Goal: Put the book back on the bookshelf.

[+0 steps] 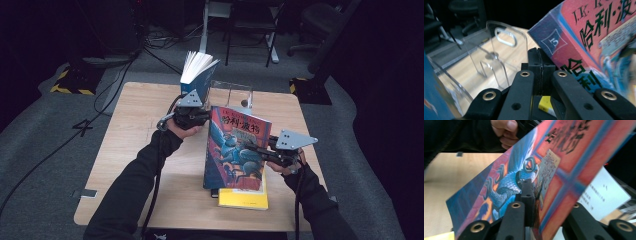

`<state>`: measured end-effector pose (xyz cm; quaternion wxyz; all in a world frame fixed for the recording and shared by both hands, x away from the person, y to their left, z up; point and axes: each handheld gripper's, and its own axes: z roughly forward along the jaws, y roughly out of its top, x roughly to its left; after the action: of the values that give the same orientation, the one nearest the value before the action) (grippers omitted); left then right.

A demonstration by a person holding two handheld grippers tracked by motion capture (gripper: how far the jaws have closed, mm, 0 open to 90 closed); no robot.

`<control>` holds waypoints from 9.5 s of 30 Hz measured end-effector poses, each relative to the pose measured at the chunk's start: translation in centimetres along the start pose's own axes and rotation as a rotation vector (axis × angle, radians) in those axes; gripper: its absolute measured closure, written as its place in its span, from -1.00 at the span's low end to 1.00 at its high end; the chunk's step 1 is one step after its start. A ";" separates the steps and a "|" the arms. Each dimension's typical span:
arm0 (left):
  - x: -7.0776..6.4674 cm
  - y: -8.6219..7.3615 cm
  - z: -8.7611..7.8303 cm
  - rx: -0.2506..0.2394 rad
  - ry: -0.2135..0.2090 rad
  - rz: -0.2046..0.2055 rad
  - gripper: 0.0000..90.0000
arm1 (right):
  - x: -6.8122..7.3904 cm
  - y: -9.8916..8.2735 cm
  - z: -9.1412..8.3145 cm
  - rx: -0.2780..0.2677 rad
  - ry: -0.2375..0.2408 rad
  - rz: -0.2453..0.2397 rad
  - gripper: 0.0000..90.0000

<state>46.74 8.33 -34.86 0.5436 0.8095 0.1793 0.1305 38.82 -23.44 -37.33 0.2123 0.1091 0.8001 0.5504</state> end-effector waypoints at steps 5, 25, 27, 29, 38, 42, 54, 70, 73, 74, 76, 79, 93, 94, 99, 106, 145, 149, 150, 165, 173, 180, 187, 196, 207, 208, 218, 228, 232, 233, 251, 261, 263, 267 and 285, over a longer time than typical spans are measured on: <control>-1.0 1.1 -1.1 -0.036 0.003 0.035 1.00 | 0.2 0.6 -0.7 -0.031 -0.047 -0.032 0.85; -6.1 1.8 -3.6 -0.085 0.018 0.117 0.86 | 3.7 0.4 -3.5 -0.065 -0.047 -0.146 0.88; -6.4 1.7 -3.8 -0.086 0.024 0.119 0.76 | 4.0 0.4 -3.8 -0.071 -0.044 -0.147 0.88; -6.9 1.4 -4.1 -0.084 0.031 0.124 0.71 | 4.3 0.3 -4.1 -0.073 -0.045 -0.151 0.88; -8.0 -0.4 -4.5 -0.047 0.014 0.119 0.59 | 5.0 0.1 -4.6 -0.079 -0.038 -0.152 0.88; -8.5 -1.5 -4.6 -0.029 0.005 0.111 0.54 | 5.3 0.1 -4.8 -0.080 -0.038 -0.155 0.88; -9.4 -4.5 -4.9 0.024 -0.008 0.098 0.44 | 5.6 0.0 -5.0 -0.083 -0.035 -0.151 0.87; -10.9 -8.3 -4.2 0.111 -0.054 0.108 0.22 | 6.0 0.0 -5.2 -0.084 -0.039 -0.148 0.87; -11.1 -8.7 -3.7 0.119 -0.077 0.098 0.18 | 6.1 0.0 -5.2 -0.083 -0.038 -0.146 0.87; -11.2 -8.8 -3.3 0.127 -0.075 0.100 0.17 | 6.1 0.0 -5.2 -0.084 -0.038 -0.145 0.87; -11.4 -8.9 -2.6 0.127 -0.098 0.083 0.11 | 6.2 -0.1 -5.3 -0.087 -0.037 -0.145 0.87; -11.8 -8.9 -1.6 0.130 -0.096 0.085 0.06 | 6.3 -0.1 -5.3 -0.089 -0.035 -0.146 0.87; -12.4 -7.4 1.1 0.041 -0.130 0.060 0.12 | 6.8 -0.5 -6.0 -0.085 -0.034 -0.142 0.80; -12.3 -7.3 1.0 0.033 -0.134 0.060 0.12 | 6.8 -0.5 -6.0 -0.085 -0.034 -0.142 0.80; -12.8 -6.8 1.0 0.021 -0.144 0.110 0.41 | 6.3 -1.1 -6.9 -0.084 -0.060 -0.114 0.68; -13.0 -6.7 1.0 0.027 -0.171 0.131 0.60 | 5.3 -1.9 -8.3 -0.097 -0.159 -0.057 0.47; -12.9 0.9 -0.5 -0.104 -0.154 0.132 0.37 | 4.3 -3.6 -5.3 -0.036 -0.154 0.083 0.01; -13.1 1.8 -0.5 -0.097 -0.162 0.149 0.53 | 4.2 -3.6 -5.4 -0.035 -0.154 0.085 0.01; -13.2 1.9 -0.5 -0.095 -0.163 0.147 0.54 | 4.2 -3.6 -5.4 -0.033 -0.157 0.083 0.01; -11.7 2.7 -0.1 -0.067 -0.096 0.110 0.63 | 3.2 -4.0 -6.5 -0.019 -0.168 0.123 -0.08; -10.6 3.1 -0.6 -0.070 -0.027 0.109 0.63 | 2.5 -4.8 -7.2 0.005 -0.191 0.157 -0.12; -8.3 3.0 -2.4 -0.081 0.095 0.076 0.63 | 2.2 -5.8 -6.9 0.071 -0.190 0.178 -0.14; -5.8 2.5 -3.8 -0.072 0.264 0.031 0.63 | 2.1 -6.4 -6.6 0.098 -0.189 0.187 -0.15; -3.4 2.0 -3.6 -0.035 0.413 0.011 0.64 | 2.1 -6.7 -6.1 0.126 -0.189 0.193 -0.21; -1.3 2.5 0.6 -0.004 0.478 -0.049 0.64 | 2.4 -7.1 -5.5 0.154 -0.184 0.193 -0.29; -1.1 2.6 1.1 0.001 0.486 -0.052 0.64 | 2.4 -7.1 -5.4 0.154 -0.181 0.194 -0.29; 0.3 3.3 5.1 0.024 0.541 -0.088 0.64 | 2.7 -7.7 -4.8 0.176 -0.157 0.192 -0.30; 1.6 4.2 8.0 0.028 0.623 -0.118 0.64 | 2.8 -8.0 -4.4 0.190 -0.143 0.193 -0.30; 2.5 4.5 8.9 0.027 0.642 -0.125 0.63 | 2.7 -8.1 -4.4 0.188 -0.141 0.194 -0.30; 2.7 4.6 9.1 0.027 0.647 -0.126 0.63 | 2.7 -8.1 -4.4 0.188 -0.141 0.194 -0.30; 4.7 4.2 12.0 -0.002 0.686 -0.152 0.63 | 2.8 -8.2 -4.0 0.194 -0.127 0.178 -0.29; 4.1 3.2 11.1 0.003 0.663 -0.171 0.62 | 2.8 -8.2 -4.1 0.198 -0.126 0.174 -0.29; 3.9 3.0 10.7 0.013 0.655 -0.175 0.61 | 2.7 -8.2 -4.2 0.196 -0.128 0.178 -0.29; 3.4 2.6 10.2 0.026 0.642 -0.167 0.61 | 2.7 -8.2 -4.3 0.194 -0.131 0.180 -0.29; 3.7 4.6 8.3 0.070 0.606 -0.145 0.46 | 3.0 -8.1 -4.0 0.220 -0.108 0.172 -0.27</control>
<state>54.14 1.40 -33.63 0.4450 0.7370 0.3949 0.3207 34.81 -28.55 -44.33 0.1937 0.2292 0.8306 0.4690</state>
